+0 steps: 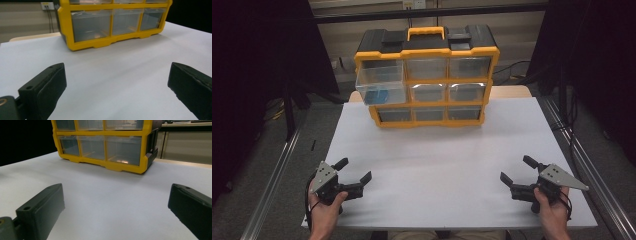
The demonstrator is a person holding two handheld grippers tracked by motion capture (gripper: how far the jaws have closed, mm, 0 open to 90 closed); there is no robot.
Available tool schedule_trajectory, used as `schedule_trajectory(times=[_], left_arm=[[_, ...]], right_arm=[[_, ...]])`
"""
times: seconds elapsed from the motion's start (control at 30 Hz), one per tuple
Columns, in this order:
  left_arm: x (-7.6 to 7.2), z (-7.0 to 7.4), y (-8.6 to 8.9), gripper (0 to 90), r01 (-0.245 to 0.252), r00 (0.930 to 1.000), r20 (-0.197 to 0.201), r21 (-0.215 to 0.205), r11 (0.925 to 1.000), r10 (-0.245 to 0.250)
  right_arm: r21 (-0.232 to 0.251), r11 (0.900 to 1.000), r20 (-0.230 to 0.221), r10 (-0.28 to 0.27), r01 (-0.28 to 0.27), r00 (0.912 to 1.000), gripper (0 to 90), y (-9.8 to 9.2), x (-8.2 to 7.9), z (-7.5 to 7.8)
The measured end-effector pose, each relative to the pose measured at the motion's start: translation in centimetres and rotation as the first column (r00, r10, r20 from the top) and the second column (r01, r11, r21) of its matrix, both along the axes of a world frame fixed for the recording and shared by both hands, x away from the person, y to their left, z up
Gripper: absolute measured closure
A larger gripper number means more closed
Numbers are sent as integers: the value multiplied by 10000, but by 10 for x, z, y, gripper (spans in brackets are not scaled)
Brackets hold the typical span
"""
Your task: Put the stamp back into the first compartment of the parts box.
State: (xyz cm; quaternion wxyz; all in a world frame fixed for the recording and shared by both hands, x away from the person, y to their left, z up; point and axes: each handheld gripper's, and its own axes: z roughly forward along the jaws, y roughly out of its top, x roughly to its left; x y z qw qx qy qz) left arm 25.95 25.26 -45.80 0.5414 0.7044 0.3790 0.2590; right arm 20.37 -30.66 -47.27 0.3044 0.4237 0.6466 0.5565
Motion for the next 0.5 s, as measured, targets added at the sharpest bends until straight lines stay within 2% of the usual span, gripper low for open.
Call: schedule_trajectory(times=[0.03, 0.07, 0.2, 0.3, 0.33, 0.37, 0.4, 0.47, 0.5], left_arm=[[-1, -1, 1, 22, -30, 10000, -91, -19, 10000, 30], [-3, -4, 2, 22, -194, 9996, -230, -328, 9993, 186], [-3, -3, 2, 21, -519, 9986, -87, -496, 9974, 516], [-2, -3, 0, 21, -338, 9993, -168, -741, 9967, 327], [-3, -2, 1, 21, -307, 9994, -175, -701, 9971, 296], [-3, -2, -1, 20, -378, 9992, -161, -1037, 9939, 363], [-3, -1, 2, 20, -252, 9996, -178, -678, 9974, 241], [-3, -1, 2, 20, -304, 9994, -208, -631, 9975, 292], [-2, -1, 3, 19, -248, 9994, -267, -755, 9968, 228]], right_arm=[[0, 10000, 0, 0, 0, 10000, 3, 0, 0, 0], [-6, 10000, 16, 4, -4, 10000, 3, 0, 0, 0], [-21, 10000, 21, 24, -24, 10000, 4, -1, 0, 0], [-47, 10000, 41, 35, -35, 10000, 4, 0, 0, 0], [-35, 10000, 2, 17, -17, 10000, 4, 0, 0, 0], [-92, 10000, -34, 25, -25, 10000, 4, 0, 1, -1], [-62, 10000, -52, 14, -14, 10000, 3, 0, 1, -1], [-52, 10000, -69, -8, 7, 10000, 3, 0, 1, -1], [-66, 10000, -60, -9, 9, 10000, 3, 0, 2, -1]])
